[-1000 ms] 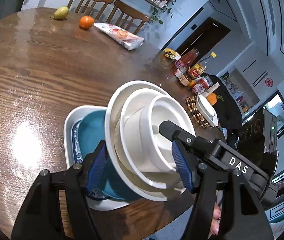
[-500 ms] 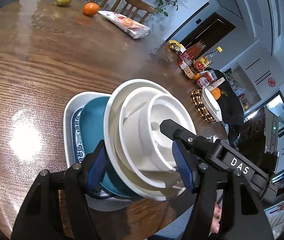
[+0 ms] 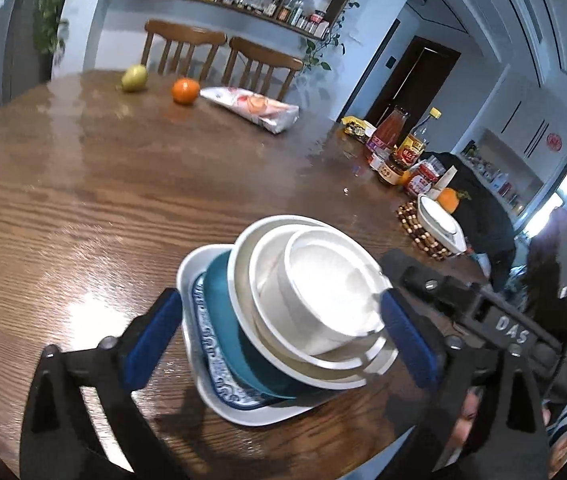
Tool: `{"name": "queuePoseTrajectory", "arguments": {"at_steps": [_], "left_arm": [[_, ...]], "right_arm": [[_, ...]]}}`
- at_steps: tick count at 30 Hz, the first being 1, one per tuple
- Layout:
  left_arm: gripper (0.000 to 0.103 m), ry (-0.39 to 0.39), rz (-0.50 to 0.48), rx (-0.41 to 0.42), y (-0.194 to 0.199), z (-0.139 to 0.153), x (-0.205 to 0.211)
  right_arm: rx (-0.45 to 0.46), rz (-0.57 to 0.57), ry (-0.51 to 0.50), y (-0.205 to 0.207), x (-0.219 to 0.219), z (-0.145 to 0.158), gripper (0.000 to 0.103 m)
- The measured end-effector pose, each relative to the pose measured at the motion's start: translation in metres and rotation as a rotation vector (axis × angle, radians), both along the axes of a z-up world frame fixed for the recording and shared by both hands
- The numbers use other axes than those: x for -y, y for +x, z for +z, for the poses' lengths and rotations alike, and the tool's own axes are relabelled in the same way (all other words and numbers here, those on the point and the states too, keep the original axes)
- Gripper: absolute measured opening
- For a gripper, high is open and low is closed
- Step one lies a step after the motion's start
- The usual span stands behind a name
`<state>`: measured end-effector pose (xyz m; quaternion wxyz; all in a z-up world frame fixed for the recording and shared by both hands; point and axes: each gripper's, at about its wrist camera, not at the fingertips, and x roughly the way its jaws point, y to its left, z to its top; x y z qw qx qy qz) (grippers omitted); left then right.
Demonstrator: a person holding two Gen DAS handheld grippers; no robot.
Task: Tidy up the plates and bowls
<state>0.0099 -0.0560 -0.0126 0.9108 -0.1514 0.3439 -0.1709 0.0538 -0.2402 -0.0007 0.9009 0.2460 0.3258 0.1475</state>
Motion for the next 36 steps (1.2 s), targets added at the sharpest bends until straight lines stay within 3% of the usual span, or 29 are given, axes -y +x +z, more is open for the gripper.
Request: {"name": "queuePoseTrajectory", "arguments": {"at_steps": [4,13,23,36], "left_arm": [[0.102,0.079,0.022,0.030,-0.008,0.001,0.000],[0.102,0.178,0.017,0.022,-0.017,-0.012,0.000],[0.102,0.215,0.014,0.010,-0.022,-0.014,0.001],[0.102,0.215,0.004,-0.010,-0.020,-0.017,0.004]], "right_arm": [[0.069,-0.015,-0.053,-0.013,0.004,0.008,0.089],[0.159,0.006,-0.144,-0.035,0.002,0.009,0.094],[0.182,0.003,-0.210,-0.042,-0.002,0.004,0.095],[0.170,-0.009,-0.215,-0.039,0.001,0.002,0.095]]}}
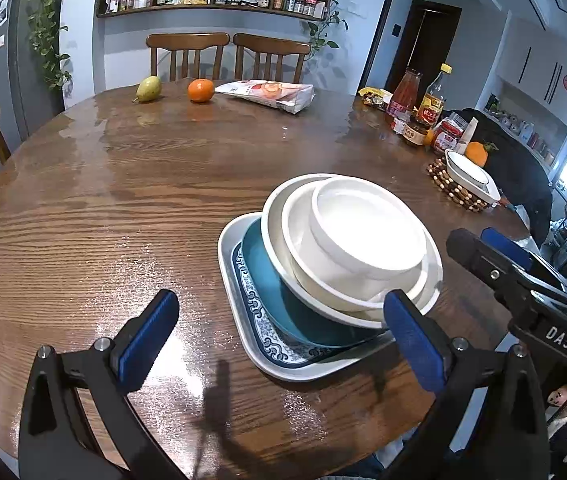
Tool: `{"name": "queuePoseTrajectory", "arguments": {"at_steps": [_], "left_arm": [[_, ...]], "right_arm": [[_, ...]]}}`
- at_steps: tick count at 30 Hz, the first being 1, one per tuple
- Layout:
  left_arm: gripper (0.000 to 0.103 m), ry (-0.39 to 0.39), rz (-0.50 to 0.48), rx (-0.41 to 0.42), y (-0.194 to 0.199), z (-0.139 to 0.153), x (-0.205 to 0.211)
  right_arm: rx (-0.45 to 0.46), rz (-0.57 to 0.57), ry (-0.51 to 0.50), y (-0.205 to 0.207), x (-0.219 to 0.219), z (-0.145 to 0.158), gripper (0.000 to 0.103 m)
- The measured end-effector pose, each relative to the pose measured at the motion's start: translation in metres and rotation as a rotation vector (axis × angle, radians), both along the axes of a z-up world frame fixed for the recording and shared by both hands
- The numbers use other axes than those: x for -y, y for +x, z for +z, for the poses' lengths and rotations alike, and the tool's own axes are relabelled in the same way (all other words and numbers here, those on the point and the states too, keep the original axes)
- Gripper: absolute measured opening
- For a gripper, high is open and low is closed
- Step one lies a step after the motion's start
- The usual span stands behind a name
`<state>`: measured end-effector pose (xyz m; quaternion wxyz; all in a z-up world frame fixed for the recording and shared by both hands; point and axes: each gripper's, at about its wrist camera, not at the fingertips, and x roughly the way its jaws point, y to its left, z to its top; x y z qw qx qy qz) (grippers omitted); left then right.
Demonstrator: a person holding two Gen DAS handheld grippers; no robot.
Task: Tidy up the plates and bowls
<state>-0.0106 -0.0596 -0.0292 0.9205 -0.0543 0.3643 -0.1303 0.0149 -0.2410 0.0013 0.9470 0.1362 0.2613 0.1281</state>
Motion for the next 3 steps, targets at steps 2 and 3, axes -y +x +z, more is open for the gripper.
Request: {"name": "queuePoseTrajectory", "arguments": {"at_steps": [2,3], "left_arm": [[0.102,0.004,0.000,0.002,-0.0007,0.0006,0.0012],[0.102,0.004,-0.004,0.003,-0.0009,0.0007,0.0017]], "right_arm": [[-0.006,-0.002,0.001,0.0017,0.0010,-0.0009,0.095],[-0.007,-0.003,-0.001,0.0032,0.0013,-0.0016,0.095]]}}
